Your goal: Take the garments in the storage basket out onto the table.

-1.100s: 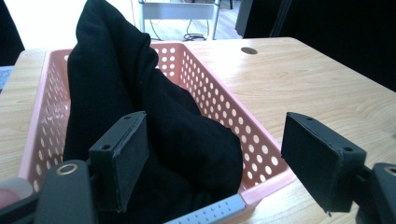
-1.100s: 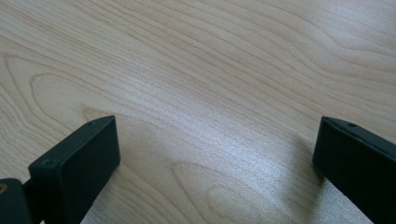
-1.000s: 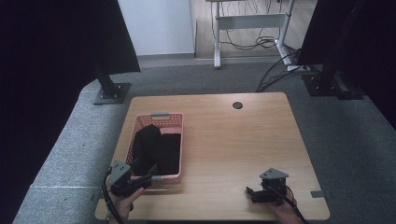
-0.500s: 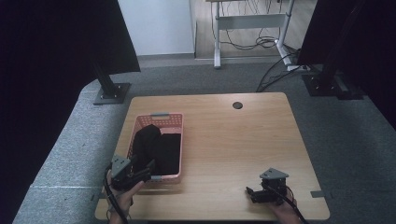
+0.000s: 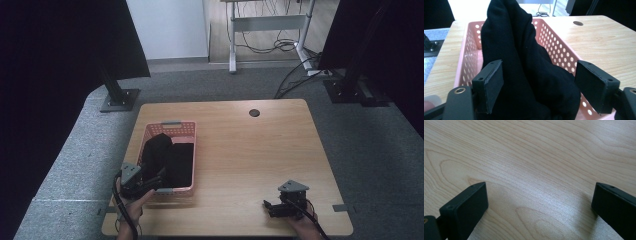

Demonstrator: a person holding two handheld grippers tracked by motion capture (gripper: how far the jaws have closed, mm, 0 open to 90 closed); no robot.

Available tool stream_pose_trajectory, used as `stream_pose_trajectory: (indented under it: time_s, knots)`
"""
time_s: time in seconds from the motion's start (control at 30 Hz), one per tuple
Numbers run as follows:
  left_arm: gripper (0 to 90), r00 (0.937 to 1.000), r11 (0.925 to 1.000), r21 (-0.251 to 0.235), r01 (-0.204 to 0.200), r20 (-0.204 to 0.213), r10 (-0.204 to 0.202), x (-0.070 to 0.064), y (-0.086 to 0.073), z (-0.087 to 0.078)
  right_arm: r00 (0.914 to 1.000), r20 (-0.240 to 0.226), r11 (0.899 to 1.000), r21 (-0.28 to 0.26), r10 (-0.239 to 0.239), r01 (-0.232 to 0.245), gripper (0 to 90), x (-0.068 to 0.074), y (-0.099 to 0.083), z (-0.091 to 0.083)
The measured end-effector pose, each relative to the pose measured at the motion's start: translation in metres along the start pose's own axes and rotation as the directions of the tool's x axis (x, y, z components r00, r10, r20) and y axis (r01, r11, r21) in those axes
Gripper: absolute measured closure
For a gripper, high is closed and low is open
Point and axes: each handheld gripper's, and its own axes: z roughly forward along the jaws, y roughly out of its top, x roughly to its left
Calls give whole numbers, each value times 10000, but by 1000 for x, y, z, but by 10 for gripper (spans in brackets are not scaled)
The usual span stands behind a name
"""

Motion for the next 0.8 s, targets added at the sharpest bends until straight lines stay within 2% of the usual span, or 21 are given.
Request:
stream_pose_trajectory:
  time_s: [0.8]
  knots:
    - [222,9989,9995,291,75,-464,-61,11,6,19,10000,19,10000,-2,18,-18,2,0,0,0]
